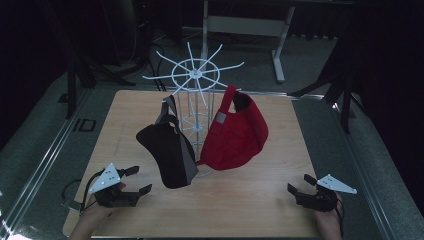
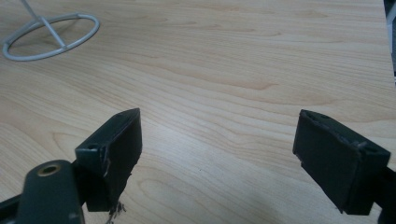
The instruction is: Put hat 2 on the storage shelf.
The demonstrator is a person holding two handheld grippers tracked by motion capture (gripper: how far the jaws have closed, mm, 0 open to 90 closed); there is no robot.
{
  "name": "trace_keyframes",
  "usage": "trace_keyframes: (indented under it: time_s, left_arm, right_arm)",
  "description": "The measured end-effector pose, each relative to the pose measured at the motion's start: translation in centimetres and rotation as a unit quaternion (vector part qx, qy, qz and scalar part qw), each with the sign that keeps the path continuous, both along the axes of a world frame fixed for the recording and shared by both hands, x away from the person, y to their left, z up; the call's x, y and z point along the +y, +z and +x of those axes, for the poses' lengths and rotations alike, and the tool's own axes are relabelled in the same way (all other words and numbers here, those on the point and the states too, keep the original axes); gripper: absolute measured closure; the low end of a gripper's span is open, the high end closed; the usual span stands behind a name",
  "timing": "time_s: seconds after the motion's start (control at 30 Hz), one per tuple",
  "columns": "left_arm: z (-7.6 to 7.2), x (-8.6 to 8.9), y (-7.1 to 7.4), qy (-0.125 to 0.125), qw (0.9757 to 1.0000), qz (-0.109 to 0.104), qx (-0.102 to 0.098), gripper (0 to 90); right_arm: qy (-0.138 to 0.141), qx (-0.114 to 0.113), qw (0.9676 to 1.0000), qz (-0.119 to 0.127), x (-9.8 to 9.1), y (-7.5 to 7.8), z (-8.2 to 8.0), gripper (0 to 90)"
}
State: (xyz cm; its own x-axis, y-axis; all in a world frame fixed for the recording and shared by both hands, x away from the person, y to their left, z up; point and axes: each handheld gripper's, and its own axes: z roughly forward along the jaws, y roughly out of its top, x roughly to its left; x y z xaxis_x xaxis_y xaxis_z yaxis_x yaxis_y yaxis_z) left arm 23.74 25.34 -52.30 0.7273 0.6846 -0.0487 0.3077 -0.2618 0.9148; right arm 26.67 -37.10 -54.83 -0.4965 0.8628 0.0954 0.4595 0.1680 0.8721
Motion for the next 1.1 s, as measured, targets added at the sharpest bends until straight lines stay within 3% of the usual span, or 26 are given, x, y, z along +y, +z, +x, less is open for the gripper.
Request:
trace_keyframes:
  time_s: [0.2, 0.37, 0.5, 0.6, 0.7, 0.9, 1.1]
  left_arm:
    - [-0.3, 0.4, -1.2, 0.010, 0.9998, 0.003, 0.015, 20.2]
    - [-0.6, 1.2, -2.1, 0.025, 0.9993, 0.020, 0.019, 20.2]
    - [-0.7, 2.2, -2.5, 0.042, 0.9988, 0.003, 0.024, 20.2]
    - [-0.8, 2.6, -2.6, 0.054, 0.9983, 0.012, 0.021, 20.2]
    - [-1.0, 3.2, -2.8, 0.067, 0.9976, 0.003, 0.020, 20.2]
    - [-1.6, 4.1, -2.9, 0.092, 0.9956, 0.009, 0.016, 20.2]
    - [-1.9, 4.6, -3.0, 0.097, 0.9952, 0.005, 0.016, 20.2]
  right_arm:
    - [0.001, -0.001, 1.0000, -0.006, 0.1, -0.2, 0.0, 15.8]
    - [-0.001, -0.002, 1.0000, -0.006, 0.1, -0.3, 0.0, 15.8]
    - [-0.003, -0.004, 1.0000, -0.007, 0.0, -0.2, 0.0, 15.8]
    - [-0.004, -0.005, 1.0000, -0.005, 0.0, -0.3, 0.0, 15.8]
    - [-0.004, -0.005, 0.9999, -0.008, 0.0, -0.3, 0.0, 15.8]
    - [-0.006, -0.007, 0.9999, -0.007, 0.0, -0.3, 0.0, 15.8]
    - [-0.005, -0.006, 0.9999, -0.008, 0.0, -0.4, 0.0, 15.8]
